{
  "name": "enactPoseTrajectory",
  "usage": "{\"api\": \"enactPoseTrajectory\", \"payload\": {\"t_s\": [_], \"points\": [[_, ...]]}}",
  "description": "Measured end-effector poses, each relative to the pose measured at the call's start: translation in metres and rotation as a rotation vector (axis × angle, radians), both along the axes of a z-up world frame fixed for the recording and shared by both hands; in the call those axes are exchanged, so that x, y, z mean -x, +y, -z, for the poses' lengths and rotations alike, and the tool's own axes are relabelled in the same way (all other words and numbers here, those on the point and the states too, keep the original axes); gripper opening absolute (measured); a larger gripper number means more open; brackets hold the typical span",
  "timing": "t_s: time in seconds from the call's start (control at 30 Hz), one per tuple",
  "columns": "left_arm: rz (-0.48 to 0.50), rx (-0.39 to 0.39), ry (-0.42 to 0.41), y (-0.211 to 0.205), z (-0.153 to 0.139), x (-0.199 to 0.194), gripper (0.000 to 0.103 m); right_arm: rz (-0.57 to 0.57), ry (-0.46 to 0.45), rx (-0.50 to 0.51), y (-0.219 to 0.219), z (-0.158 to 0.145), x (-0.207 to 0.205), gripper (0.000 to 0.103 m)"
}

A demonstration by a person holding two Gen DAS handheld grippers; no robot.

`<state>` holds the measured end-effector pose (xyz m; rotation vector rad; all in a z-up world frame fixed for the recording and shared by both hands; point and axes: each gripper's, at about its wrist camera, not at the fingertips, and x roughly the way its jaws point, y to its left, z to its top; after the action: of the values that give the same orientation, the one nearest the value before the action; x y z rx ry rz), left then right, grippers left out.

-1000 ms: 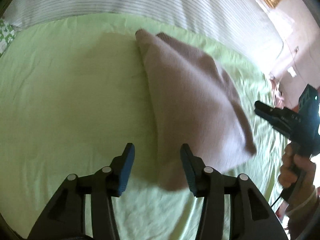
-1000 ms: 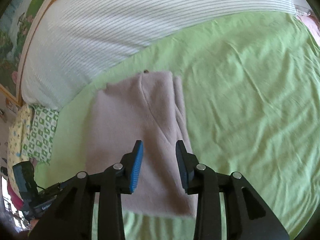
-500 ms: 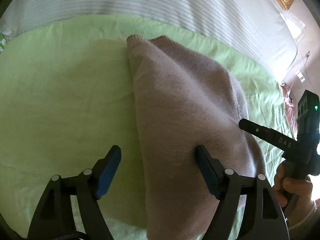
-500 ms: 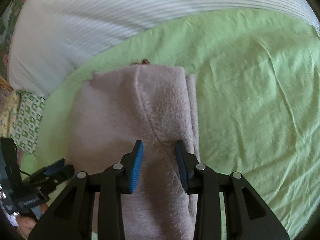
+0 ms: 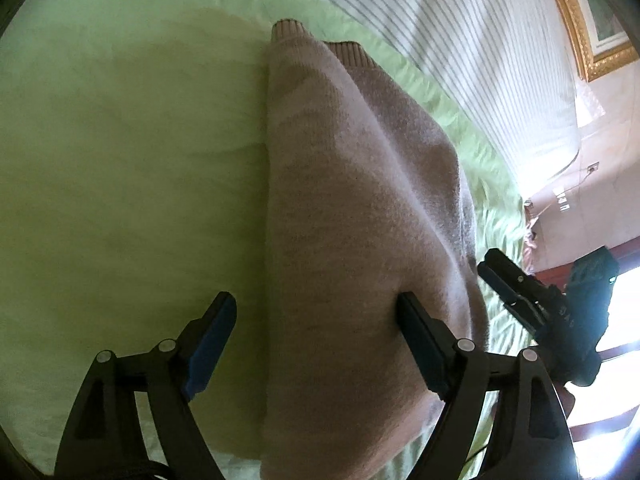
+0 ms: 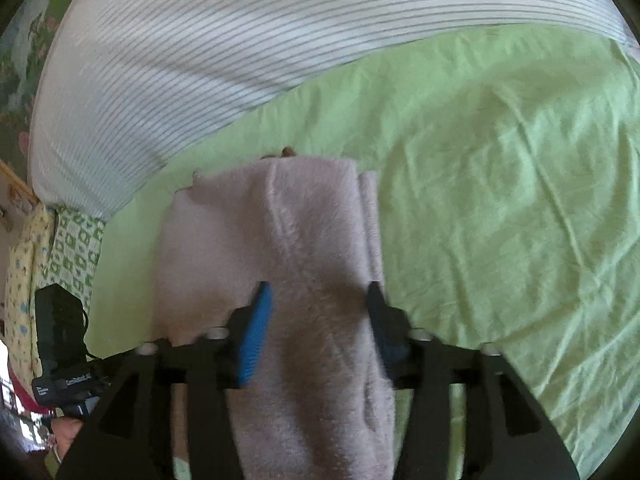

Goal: Fold small clothes

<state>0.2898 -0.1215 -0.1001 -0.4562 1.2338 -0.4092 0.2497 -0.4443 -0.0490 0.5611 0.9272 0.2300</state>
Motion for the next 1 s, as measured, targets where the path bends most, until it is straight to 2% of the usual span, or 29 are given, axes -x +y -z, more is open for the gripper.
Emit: {"api": "enactPoseTrajectory", "payload": {"t_s": [0.13, 0.3, 0.4, 0.47, 0.53, 0.63, 0.83, 1.0], "points": [[0.02, 0.018, 0.017, -0.01, 0.002, -0.01, 0.083, 0.002, 0.054, -0.026, -0.009, 0.016, -0.005, 0.059], [0.028, 0.06, 0.049, -0.02, 0.013, -0.018, 0.083, -0.018, 0.117, -0.131, -0.018, 0.038, -0.01, 0.059], [0.032, 0.08, 0.042, -0.024, 0.019, -0.019, 0.078, -0.036, 0.14, -0.172, -0.019, 0.05, -0.012, 0.059], [0.04, 0.072, 0.02, -0.025, 0.018, -0.018, 0.07, -0.065, 0.157, -0.211, -0.017, 0.056, -0.016, 0.058], [0.044, 0.067, 0.002, -0.025, 0.017, -0.014, 0.065, -0.087, 0.175, -0.227, -0.013, 0.058, -0.019, 0.048], [0.04, 0.079, -0.02, -0.022, 0.011, -0.01, 0.058, -0.115, 0.165, -0.231, -0.009, 0.052, -0.019, 0.033], [0.022, 0.108, -0.072, -0.005, -0.01, 0.01, 0.053, -0.121, 0.1, -0.228, 0.001, 0.029, -0.01, 0.028], [-0.022, 0.102, -0.127, 0.035, -0.037, 0.029, 0.053, -0.172, 0.045, -0.266, 0.032, 0.008, -0.005, 0.028]]}}
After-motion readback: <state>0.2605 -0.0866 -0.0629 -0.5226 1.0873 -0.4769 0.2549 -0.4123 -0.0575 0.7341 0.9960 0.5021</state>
